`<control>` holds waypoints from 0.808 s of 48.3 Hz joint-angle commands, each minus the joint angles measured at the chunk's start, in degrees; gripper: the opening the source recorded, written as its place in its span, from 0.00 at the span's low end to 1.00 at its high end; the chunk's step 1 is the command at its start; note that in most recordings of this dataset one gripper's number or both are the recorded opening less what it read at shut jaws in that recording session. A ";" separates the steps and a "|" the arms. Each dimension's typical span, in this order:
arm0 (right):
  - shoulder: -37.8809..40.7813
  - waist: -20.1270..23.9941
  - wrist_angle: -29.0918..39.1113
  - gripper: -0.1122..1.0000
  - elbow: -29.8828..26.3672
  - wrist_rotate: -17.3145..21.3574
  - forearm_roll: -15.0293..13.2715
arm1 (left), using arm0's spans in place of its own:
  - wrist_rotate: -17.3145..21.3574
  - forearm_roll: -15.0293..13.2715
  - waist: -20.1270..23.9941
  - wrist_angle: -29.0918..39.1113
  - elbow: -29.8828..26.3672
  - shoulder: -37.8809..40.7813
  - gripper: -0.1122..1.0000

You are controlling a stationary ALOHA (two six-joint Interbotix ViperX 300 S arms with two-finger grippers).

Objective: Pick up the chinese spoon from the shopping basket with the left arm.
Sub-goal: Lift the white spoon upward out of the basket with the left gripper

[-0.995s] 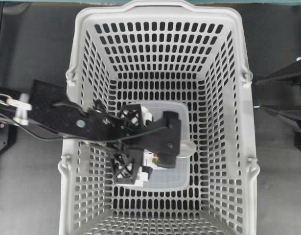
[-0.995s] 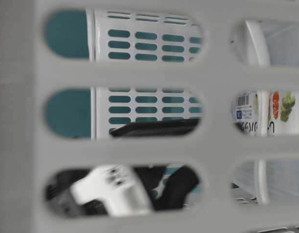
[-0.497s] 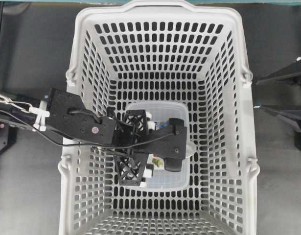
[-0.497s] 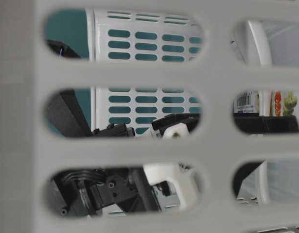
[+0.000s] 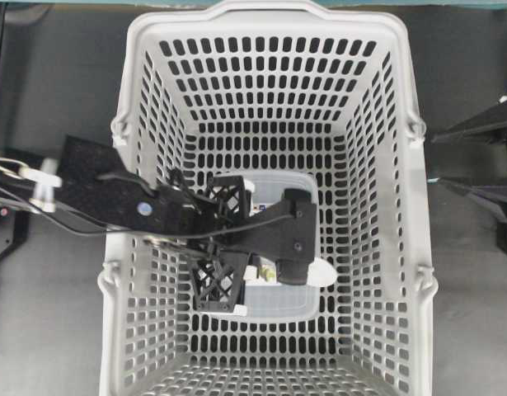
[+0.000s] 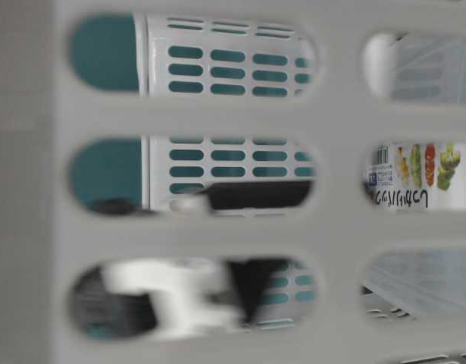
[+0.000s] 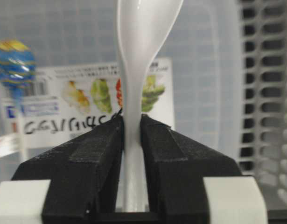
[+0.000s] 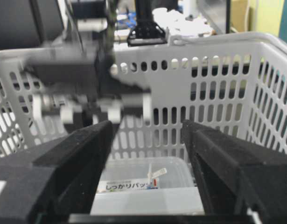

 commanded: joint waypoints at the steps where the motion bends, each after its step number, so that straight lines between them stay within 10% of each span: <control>1: 0.26 0.09 -0.53 0.64 -0.35 0.18 0.18 | -0.09 0.18 -0.26 5.01 -5.89 -3.78 0.20; 18: 0.35 0.09 -0.53 0.64 -0.44 0.18 0.18 | -2.20 0.18 -1.05 20.04 -22.24 -4.48 0.20; 39: 0.35 0.09 -0.53 0.64 -0.35 0.18 0.18 | -4.83 0.18 -0.79 20.57 -20.74 -3.87 0.20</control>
